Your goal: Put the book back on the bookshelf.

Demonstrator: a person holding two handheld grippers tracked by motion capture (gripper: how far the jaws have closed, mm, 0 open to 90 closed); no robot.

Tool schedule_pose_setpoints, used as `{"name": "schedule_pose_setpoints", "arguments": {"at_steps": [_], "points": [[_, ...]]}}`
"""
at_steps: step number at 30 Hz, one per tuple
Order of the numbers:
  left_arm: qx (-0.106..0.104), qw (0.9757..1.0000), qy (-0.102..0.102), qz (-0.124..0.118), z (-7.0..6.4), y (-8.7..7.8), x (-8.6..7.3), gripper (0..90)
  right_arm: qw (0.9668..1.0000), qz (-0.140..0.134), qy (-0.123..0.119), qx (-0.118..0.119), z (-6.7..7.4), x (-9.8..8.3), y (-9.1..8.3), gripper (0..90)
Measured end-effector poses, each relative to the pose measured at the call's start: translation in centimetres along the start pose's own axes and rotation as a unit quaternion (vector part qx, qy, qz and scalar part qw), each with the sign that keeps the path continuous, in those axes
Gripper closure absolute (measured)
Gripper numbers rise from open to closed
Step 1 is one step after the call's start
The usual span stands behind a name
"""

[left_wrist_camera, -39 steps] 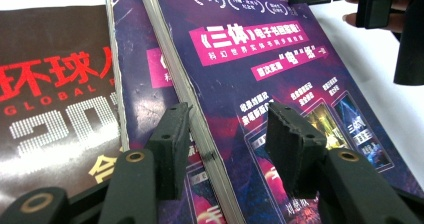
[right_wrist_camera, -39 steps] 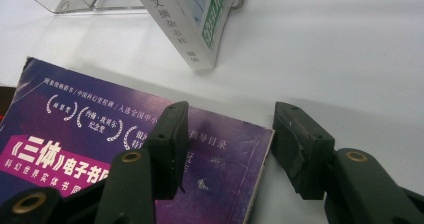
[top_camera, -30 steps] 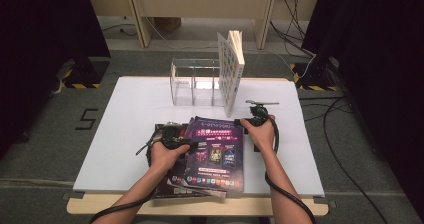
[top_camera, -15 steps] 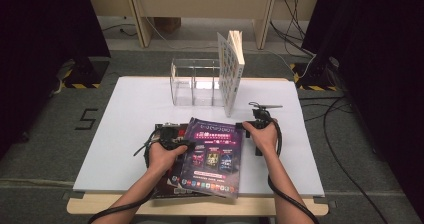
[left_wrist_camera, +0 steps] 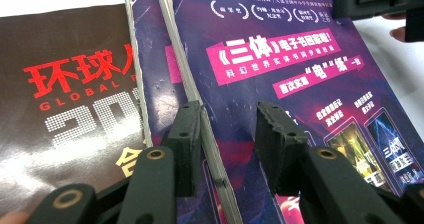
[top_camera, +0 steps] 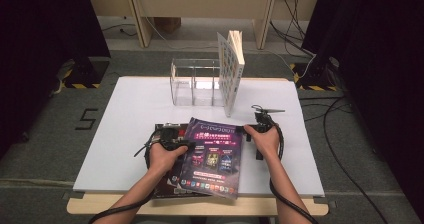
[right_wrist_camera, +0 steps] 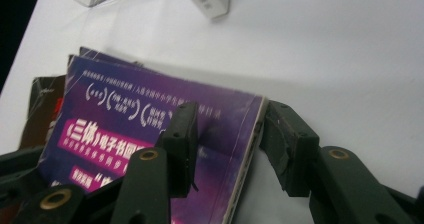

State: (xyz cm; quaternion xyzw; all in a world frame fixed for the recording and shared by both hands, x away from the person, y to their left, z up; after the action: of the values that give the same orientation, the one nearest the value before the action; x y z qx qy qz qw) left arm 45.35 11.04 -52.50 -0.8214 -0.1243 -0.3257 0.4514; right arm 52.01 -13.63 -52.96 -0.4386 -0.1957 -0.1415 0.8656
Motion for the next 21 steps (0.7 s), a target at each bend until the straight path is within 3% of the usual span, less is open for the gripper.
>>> {"name": "schedule_pose_setpoints", "arguments": {"at_steps": [7,10,16,18,19,20,21], "points": [[-0.001,1.0000,-0.002,0.002,0.0,0.0,0.0,62.6,1.0000,-0.001,0.009,-0.003,0.3,-0.2,-0.1,59.8],[0.000,1.0000,-0.001,0.000,0.0,0.0,0.0,62.6,0.9999,0.000,0.014,0.006,0.6,-0.4,-0.2,60.4],[0.000,1.0000,-0.001,0.002,0.1,0.0,0.0,62.7,0.9999,-0.014,-0.009,0.001,1.1,-0.5,-0.6,64.4],[0.001,1.0000,-0.002,0.002,0.2,-0.1,0.0,62.6,0.9996,-0.018,-0.015,0.016,1.8,-0.3,-1.4,74.6],[0.001,1.0000,-0.002,0.002,0.2,-0.1,0.0,62.7,0.9996,-0.018,-0.015,0.016,1.8,-0.3,-1.4,74.6],[0.001,1.0000,-0.002,0.002,0.2,-0.1,0.0,62.8,0.9989,-0.021,-0.019,0.038,2.9,-0.1,-2.2,77.6],[0.002,1.0000,-0.002,0.002,0.2,-0.1,0.0,62.9,0.9985,-0.023,-0.027,0.041,3.2,0.0,-2.4,78.0]]}}
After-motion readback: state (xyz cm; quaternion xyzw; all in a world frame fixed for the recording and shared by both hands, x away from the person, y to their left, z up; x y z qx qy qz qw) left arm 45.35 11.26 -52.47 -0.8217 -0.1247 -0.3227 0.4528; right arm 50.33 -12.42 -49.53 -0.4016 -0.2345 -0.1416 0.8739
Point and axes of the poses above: each handheld gripper's, and its own axes: y roughly forward along the jaws, x roughly out of its top, z roughly to its left, the point moved 7 cm from there along y, roughly forward along the jaws
